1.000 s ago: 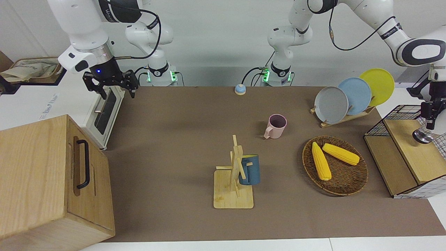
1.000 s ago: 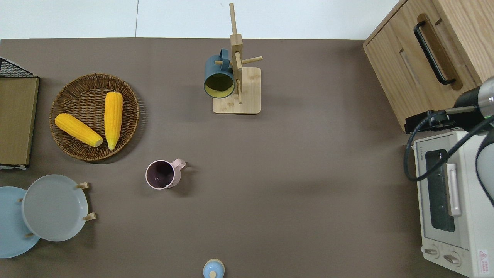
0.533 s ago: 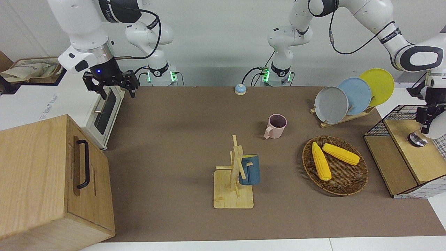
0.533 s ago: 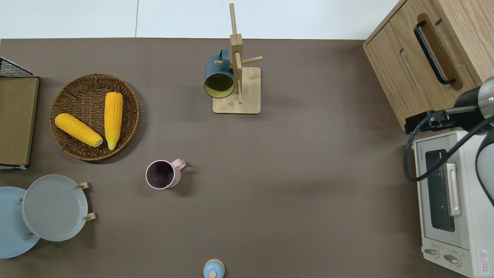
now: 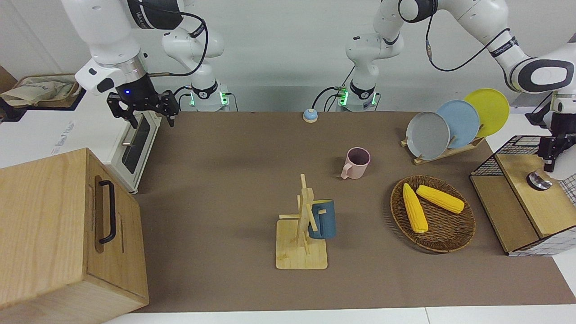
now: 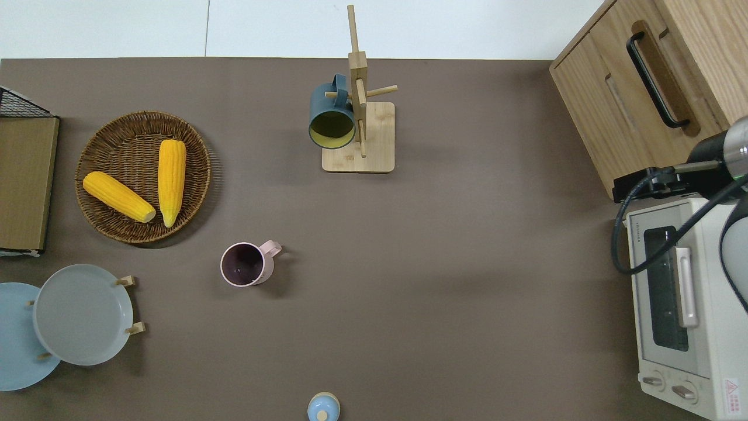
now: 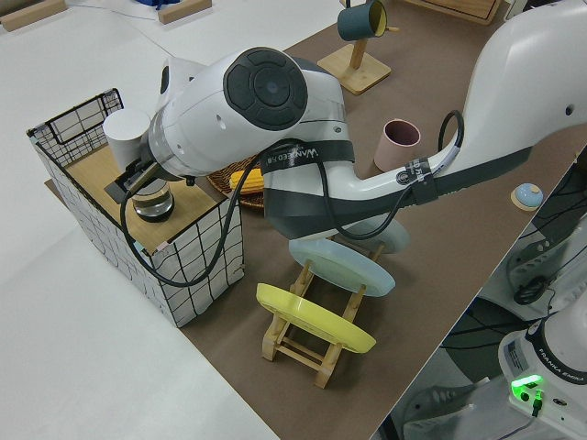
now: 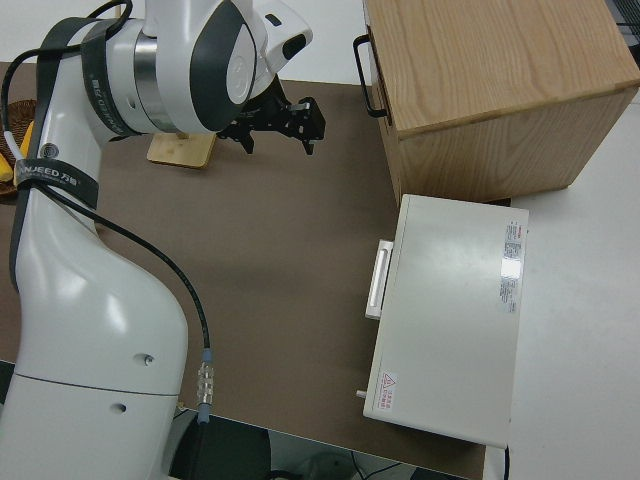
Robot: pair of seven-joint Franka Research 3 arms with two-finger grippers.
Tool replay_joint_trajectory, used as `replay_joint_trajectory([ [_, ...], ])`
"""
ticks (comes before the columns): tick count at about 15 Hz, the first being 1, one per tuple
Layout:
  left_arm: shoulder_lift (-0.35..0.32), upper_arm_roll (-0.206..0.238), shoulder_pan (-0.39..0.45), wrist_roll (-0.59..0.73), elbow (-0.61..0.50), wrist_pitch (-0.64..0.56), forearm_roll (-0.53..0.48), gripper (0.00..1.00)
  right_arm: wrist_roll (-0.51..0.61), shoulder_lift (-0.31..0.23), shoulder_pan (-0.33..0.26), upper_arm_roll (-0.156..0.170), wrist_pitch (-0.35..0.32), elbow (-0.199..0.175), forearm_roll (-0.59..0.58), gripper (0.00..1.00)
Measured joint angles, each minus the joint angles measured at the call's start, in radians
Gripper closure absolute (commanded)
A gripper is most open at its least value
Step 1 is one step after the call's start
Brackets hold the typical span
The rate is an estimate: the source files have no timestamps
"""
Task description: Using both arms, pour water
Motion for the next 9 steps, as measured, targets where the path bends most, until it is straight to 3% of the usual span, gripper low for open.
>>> replay_joint_trajectory([
  [5, 0.0, 0.003, 0.002, -0.024, 0.025, -0.013, 0.028, 0.0, 0.0, 0.0, 0.0, 0.0, 0.0, 0.0, 0.0, 0.011],
  [9, -0.013, 0.011, 0.01, -0.178, 0.093, -0.205, 0.27, 0.0, 0.0, 0.0, 0.0, 0.0, 0.0, 0.0, 0.0, 0.011],
])
